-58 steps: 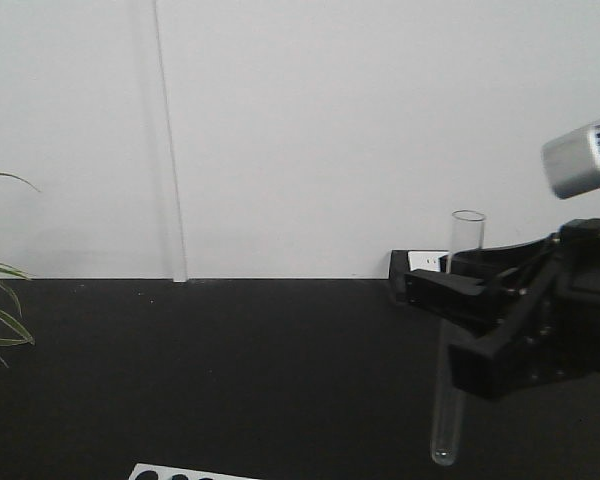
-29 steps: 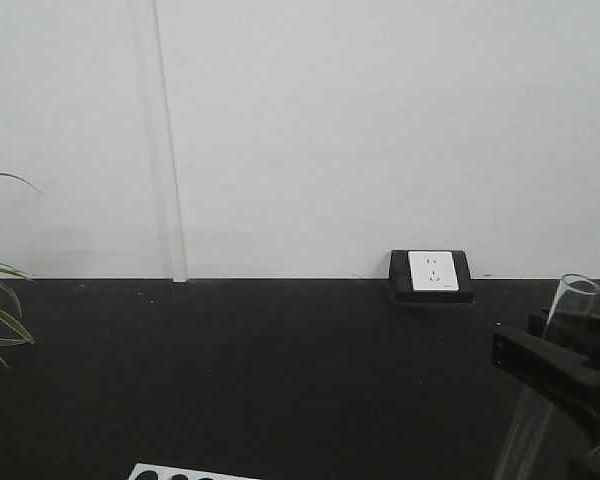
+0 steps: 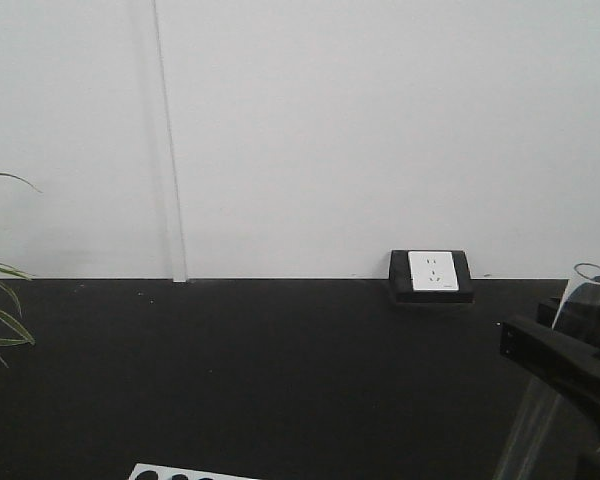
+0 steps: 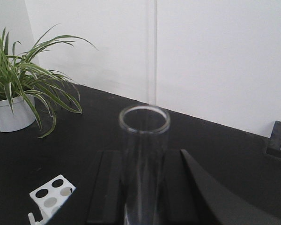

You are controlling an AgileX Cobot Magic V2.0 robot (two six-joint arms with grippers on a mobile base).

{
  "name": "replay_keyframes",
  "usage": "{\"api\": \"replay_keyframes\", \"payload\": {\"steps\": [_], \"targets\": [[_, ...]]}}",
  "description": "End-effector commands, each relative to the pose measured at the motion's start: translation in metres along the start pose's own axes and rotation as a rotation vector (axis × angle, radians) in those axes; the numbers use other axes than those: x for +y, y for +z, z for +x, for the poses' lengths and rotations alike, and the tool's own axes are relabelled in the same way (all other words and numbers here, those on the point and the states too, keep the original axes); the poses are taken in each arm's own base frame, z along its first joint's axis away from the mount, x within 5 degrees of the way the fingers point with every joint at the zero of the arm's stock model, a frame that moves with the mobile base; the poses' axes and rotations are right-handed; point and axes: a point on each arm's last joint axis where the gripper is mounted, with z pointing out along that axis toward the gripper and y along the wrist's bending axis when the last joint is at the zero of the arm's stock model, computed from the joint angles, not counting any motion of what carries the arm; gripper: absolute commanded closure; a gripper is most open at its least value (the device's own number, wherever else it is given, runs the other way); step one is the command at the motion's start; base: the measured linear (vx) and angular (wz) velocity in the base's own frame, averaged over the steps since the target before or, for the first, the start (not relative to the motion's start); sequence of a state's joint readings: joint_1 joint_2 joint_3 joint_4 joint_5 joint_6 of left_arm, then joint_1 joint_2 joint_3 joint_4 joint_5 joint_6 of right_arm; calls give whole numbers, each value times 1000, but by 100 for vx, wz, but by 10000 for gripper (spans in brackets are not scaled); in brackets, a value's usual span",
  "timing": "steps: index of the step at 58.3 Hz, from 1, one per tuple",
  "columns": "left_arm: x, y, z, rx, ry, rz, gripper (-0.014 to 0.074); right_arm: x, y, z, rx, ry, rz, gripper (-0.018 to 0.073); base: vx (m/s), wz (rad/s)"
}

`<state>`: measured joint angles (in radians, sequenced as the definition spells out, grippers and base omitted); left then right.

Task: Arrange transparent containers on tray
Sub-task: 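Hold both tubes raised while the base backs away from the rack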

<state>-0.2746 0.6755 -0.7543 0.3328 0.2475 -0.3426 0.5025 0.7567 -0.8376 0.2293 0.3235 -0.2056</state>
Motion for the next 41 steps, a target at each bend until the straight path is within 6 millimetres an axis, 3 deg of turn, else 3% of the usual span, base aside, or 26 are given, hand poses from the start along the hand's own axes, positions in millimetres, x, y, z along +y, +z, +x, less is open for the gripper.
{"api": "replay_keyframes", "payload": {"steps": [1, 41], "targets": [[-2, -5, -19, -107, -8, 27, 468, -2, -5, -18, -120, -16, 25, 495, 0, 0], [-2, -5, -19, -107, -8, 27, 468, -2, -5, -18, -121, -14, 25, 495, 0, 0]]}}
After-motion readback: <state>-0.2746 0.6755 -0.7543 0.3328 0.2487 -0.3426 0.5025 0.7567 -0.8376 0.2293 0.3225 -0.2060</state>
